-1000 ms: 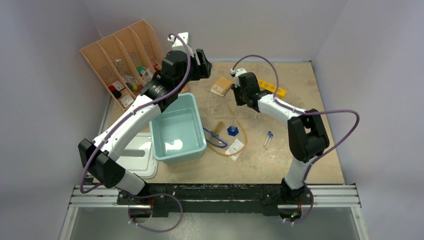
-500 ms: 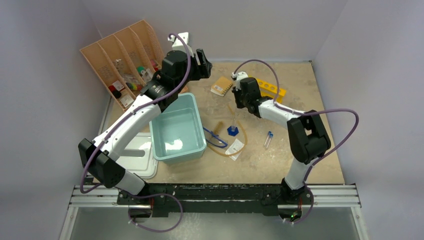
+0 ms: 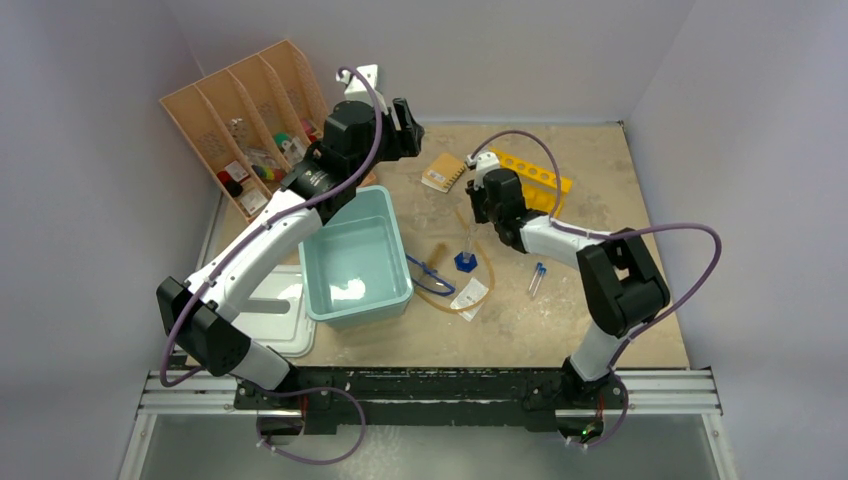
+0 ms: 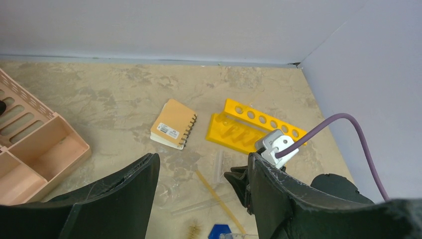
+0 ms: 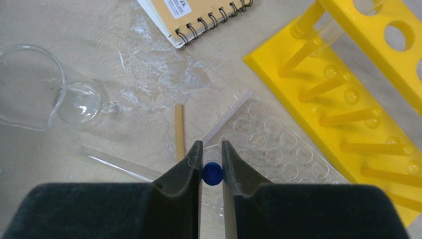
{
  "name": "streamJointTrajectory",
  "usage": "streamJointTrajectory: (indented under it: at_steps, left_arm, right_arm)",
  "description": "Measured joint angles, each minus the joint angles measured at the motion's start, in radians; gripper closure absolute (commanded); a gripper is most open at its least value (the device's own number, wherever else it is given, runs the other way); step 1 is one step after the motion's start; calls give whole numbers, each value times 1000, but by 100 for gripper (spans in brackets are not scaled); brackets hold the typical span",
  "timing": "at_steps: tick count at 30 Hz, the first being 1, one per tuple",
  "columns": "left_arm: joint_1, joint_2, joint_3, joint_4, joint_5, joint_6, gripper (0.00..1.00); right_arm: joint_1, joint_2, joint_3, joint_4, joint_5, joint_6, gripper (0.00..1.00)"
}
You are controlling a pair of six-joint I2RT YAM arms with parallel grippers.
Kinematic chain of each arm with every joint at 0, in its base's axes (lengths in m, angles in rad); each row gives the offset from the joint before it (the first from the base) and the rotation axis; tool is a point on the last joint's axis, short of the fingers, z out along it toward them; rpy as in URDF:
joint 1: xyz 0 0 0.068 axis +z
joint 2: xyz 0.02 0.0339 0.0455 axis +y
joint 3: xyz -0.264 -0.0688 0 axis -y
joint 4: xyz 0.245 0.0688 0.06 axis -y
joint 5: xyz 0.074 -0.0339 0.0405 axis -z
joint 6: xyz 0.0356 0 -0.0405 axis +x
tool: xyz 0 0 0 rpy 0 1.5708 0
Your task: Organize the chemistry lab equipment
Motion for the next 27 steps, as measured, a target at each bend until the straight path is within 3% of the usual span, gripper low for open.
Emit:
streamJointTrajectory:
  at_steps: [27]
  left_arm:
    - [0, 0, 0, 0, 0, 0, 35]
  right_arm:
    - [1, -33, -35, 34, 39, 30, 84]
